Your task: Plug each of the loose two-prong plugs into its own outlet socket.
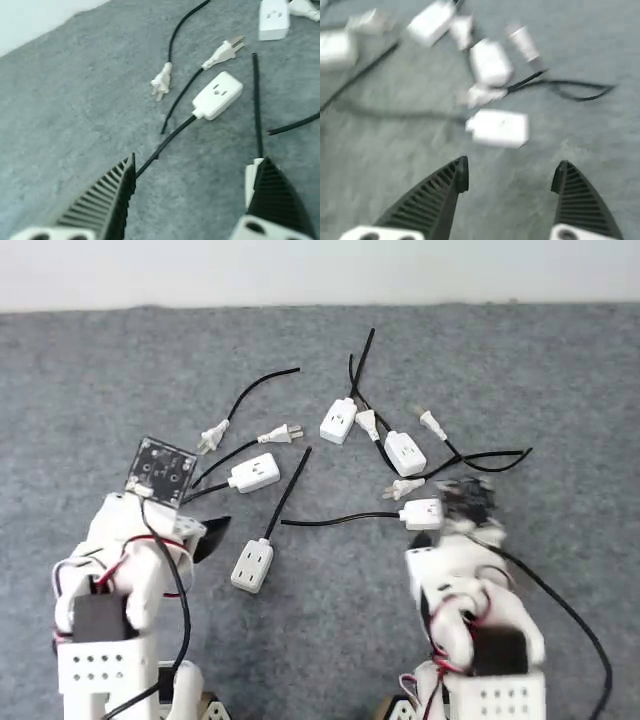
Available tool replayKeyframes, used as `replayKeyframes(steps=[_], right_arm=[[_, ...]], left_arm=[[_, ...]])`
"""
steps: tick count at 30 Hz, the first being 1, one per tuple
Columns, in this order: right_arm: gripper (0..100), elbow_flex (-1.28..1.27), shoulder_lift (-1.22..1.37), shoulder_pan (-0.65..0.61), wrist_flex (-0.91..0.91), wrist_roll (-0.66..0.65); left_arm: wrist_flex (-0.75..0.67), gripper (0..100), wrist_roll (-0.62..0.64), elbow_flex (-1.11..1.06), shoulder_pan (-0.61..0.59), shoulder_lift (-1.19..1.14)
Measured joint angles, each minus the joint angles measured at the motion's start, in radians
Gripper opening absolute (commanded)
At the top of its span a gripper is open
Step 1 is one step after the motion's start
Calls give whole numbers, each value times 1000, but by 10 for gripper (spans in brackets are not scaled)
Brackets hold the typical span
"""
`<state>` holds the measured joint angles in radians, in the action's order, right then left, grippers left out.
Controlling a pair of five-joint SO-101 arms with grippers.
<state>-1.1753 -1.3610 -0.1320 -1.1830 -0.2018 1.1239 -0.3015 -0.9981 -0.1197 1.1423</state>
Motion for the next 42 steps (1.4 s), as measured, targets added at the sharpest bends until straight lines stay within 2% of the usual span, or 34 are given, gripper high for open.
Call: replayKeyframes(steps=[4, 11, 22, 32, 38, 42], right_arm=[[281, 0, 120, -77, -18, -115], [281, 0, 133, -89, -34, -218], [281, 0, 137, -163, -34, -244], [281, 81, 137, -161, -32, -215], [281, 91, 137, -160, -12, -344], [281, 91, 150, -91, 63, -428]], left_arm=[[0, 367, 18, 0, 57, 5], [-20, 367, 18, -71, 69, 75], [-38, 367, 9, -126, 69, 118], [2, 367, 9, -55, 34, 118], [-8, 367, 9, -97, 34, 118], [-8, 367, 9, -97, 28, 118]])
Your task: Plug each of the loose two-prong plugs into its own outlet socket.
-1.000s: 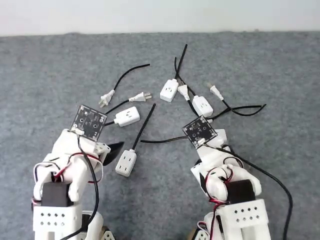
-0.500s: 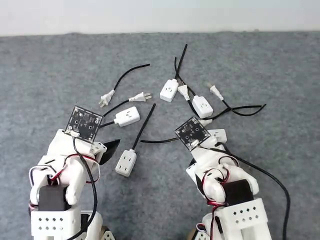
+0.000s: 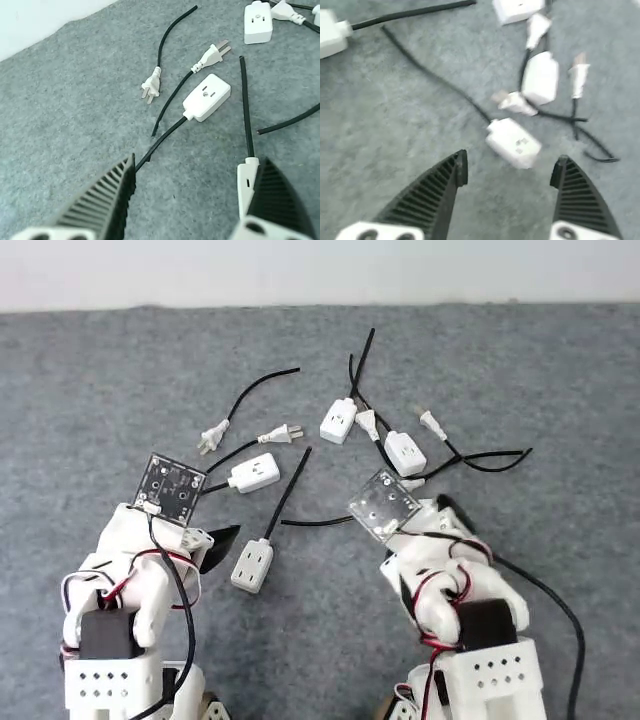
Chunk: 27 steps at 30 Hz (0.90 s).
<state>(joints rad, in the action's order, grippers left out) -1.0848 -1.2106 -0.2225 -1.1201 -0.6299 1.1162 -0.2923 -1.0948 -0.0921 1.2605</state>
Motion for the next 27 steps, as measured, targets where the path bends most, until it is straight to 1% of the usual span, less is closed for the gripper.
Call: replayKeyframes(steps=[3, 9, 16, 21, 27], right_arm=[[281, -2, 98, 28, 55, -63], [281, 26, 371, 48, 175, -132], [281, 150, 684, 40, 204, -204], [281, 226, 801, 8, 245, -213], [281, 244, 890, -15, 322, -213]], left_arm=[[-3, 367, 0, 0, -2, 0], [-3, 367, 0, 0, -2, 0], [-3, 367, 0, -29, -2, 0], [-3, 367, 0, -29, -2, 0], [-5, 367, 0, -29, -2, 0]])
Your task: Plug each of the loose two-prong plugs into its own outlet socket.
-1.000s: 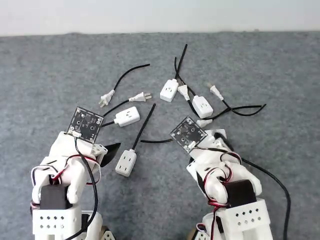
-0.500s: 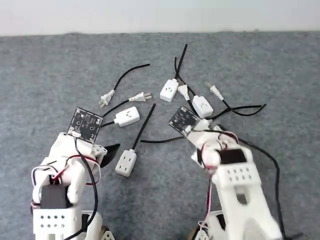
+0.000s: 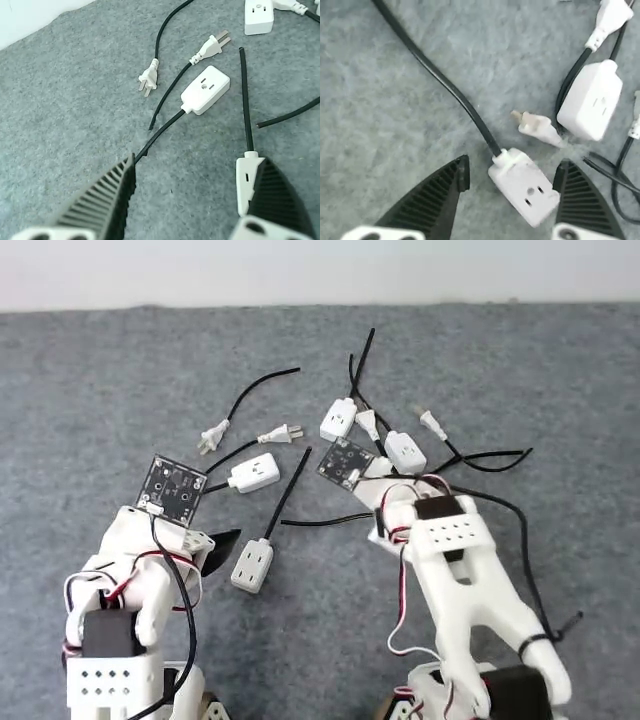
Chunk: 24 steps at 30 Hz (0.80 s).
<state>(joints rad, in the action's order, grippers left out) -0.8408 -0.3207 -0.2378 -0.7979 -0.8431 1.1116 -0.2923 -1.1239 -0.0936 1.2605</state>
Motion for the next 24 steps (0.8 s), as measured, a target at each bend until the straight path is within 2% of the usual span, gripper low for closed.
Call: replayKeyframes(steps=[6, 17, 24], right_arm=[[281, 57, 120, -41, 8, 0], [281, 155, 269, -38, 9, 0], [281, 184, 351, -12, 91, -20]], left_arm=[[0, 367, 0, 0, 0, 0], [0, 367, 0, 0, 0, 0], [0, 367, 0, 0, 0, 0]])
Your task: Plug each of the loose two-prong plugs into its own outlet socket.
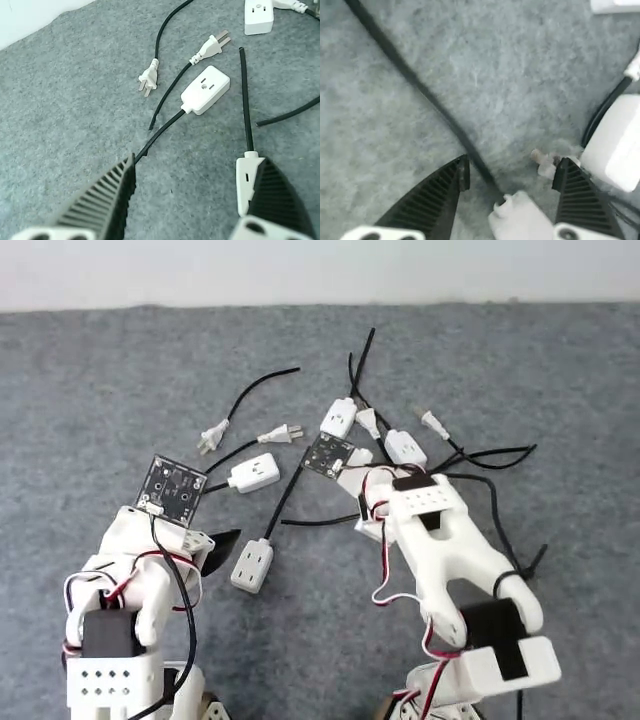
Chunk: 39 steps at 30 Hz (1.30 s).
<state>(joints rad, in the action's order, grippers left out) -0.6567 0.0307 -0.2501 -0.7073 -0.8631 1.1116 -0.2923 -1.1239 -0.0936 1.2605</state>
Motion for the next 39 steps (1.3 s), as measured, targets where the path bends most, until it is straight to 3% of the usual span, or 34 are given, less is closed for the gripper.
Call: replayKeyframes(steps=[16, 18, 22, 39], right_arm=[[275, 72, 86, 26, -6, -11], [240, 72, 86, 26, -25, -11], [72, 74, 86, 28, -46, -6], [9, 80, 86, 32, -57, 0]], left_arm=[[0, 367, -12, -25, 0, 0], [0, 367, -12, -25, 0, 0], [0, 367, -12, -25, 0, 0], [0, 367, -12, -25, 0, 0]])
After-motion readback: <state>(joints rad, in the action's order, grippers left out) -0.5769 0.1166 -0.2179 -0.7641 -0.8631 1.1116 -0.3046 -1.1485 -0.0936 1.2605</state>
